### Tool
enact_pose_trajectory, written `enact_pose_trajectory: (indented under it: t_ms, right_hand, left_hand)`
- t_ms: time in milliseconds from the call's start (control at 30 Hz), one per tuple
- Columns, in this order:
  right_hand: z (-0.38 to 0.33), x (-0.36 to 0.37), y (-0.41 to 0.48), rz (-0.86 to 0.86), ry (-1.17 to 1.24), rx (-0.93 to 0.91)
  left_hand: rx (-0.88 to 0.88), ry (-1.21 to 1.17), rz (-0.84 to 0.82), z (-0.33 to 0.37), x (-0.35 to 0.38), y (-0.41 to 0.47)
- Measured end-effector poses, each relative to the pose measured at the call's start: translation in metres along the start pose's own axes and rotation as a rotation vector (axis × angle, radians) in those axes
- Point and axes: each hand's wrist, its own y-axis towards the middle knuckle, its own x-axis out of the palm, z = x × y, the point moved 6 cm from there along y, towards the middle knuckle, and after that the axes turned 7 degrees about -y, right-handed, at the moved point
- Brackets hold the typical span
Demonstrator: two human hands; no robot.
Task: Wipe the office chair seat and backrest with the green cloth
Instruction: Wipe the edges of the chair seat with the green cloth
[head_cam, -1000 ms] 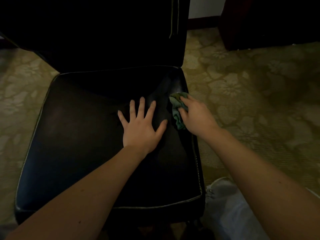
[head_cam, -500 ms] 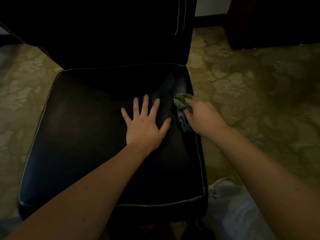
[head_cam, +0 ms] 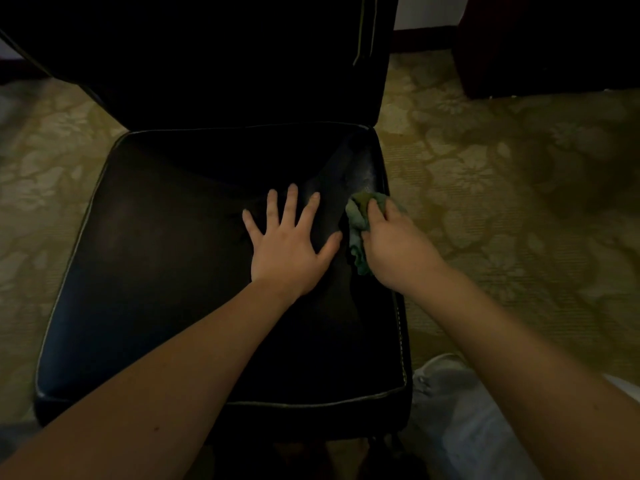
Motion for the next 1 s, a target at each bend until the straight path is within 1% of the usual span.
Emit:
enact_pose_trajectory:
  t_ms: [133, 267, 367, 433, 533, 600, 700, 800, 900, 1000]
  right_hand:
    - [-0.005, -0.005, 0.005, 0.024, 0.024, 0.026]
    - [-0.004, -0.007, 0.000, 0.047, 0.047, 0.017]
    - [0.000, -0.008, -0.008, 0.080, 0.086, -0.005]
    - [0.001, -0.005, -0.012, 0.088, 0.092, 0.010]
    - [-0.005, 0.012, -0.022, 0.088, 0.002, 0.018]
    - [-0.010, 0.018, -0.029, 0.090, -0.060, 0.027]
    - [-0.012, 0.016, -0.032, 0.082, -0.051, 0.052]
    - [-0.012, 0.020, -0.018, 0.101, -0.093, 0.009]
    - [-0.007, 0.026, -0.003, 0.079, -0.079, 0.005]
    - [-0.007, 0.011, -0.006, 0.114, -0.095, -0.040]
  left_hand:
    - [0.000, -0.019, -0.065, 0.001, -0.005, 0.001]
    - [0.029, 0.019, -0.130, 0.000, -0.014, 0.000]
    - [0.076, 0.096, -0.110, 0.004, -0.019, -0.015]
    - [0.076, 0.067, -0.120, 0.004, -0.016, -0.029]
    - [0.042, -0.012, -0.138, 0.001, -0.009, -0.042]
    - [0.049, 0.002, -0.129, -0.001, -0.005, -0.045]
    - [0.067, 0.011, -0.119, -0.004, -0.003, -0.045]
    - [0.074, -0.009, -0.117, -0.005, -0.002, -0.044]
    - [0.068, 0.001, -0.112, -0.005, -0.001, -0.044]
    - [0.054, 0.000, -0.093, -0.002, 0.000, -0.043]
